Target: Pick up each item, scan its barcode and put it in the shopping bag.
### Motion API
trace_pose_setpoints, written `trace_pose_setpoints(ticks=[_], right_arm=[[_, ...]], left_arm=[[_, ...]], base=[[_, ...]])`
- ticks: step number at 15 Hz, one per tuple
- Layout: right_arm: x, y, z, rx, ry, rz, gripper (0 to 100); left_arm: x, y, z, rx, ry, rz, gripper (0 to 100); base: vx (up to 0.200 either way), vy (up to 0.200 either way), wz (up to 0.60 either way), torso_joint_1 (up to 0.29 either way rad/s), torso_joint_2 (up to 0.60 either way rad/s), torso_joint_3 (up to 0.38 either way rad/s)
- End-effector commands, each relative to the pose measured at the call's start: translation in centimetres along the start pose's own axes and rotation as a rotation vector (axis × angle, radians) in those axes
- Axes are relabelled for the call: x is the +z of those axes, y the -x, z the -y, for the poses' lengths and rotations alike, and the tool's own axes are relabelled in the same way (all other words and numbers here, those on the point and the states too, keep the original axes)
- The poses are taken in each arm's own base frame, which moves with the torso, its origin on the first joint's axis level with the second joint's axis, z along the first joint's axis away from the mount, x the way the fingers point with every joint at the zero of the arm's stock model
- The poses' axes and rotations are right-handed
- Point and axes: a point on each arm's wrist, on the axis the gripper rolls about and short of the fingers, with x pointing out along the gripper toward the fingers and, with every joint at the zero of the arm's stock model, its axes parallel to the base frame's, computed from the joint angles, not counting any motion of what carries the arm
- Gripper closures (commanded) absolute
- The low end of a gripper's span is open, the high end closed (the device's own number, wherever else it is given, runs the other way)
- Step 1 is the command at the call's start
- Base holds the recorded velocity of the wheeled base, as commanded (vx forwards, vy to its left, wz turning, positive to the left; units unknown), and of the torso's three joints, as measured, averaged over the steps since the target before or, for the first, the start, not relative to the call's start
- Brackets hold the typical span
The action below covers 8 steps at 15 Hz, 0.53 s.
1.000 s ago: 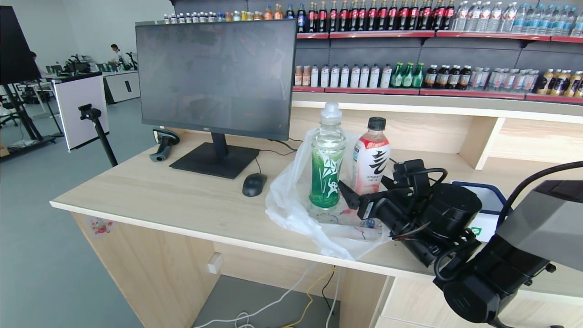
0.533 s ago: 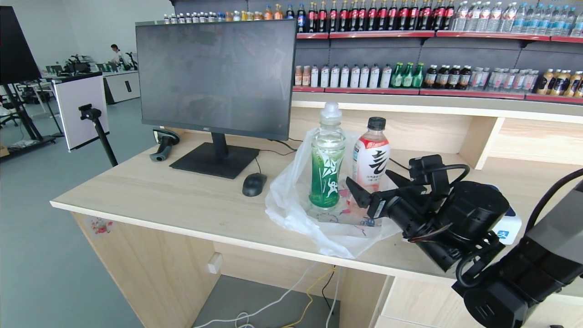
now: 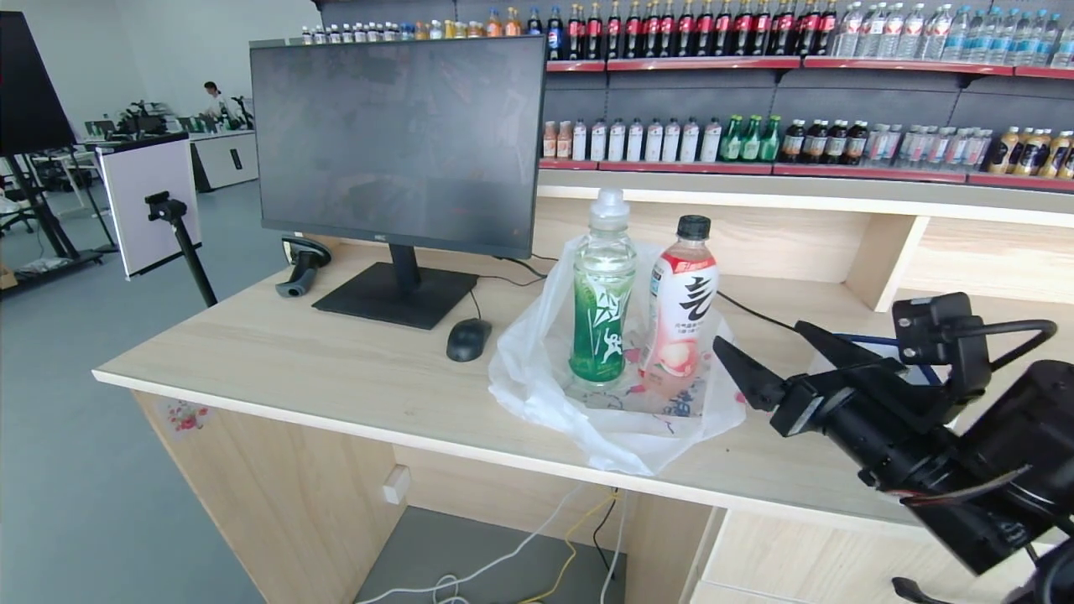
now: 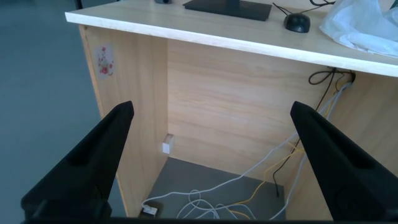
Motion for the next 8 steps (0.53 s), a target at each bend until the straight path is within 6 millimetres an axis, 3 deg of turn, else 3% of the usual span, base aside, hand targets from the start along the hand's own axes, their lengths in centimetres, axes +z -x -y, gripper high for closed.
trace_pose_setpoints(ticks=[1, 5, 8], right_arm=[[2.4, 8.3, 1.8, -0.051, 0.004, 0.088, 0], [5.0, 11.6, 2.1, -0.060, 0.018, 0.235, 0], [3.4, 16.9, 2.3, 0.012, 0.085, 0.054, 0]], left_arm=[[0.0, 0.0, 0.0, 0.002, -0.001, -0.001, 0], [0.0, 0.0, 0.0, 0.000, -0.002, 0.001, 0], [0.0, 0.0, 0.0, 0.002, -0.002, 0.001, 0]], base=[[0.000, 0.000, 0.00, 0.000, 0.00, 0.000], [0.000, 0.000, 0.00, 0.000, 0.00, 0.000], [0.000, 0.000, 0.00, 0.000, 0.00, 0.000]])
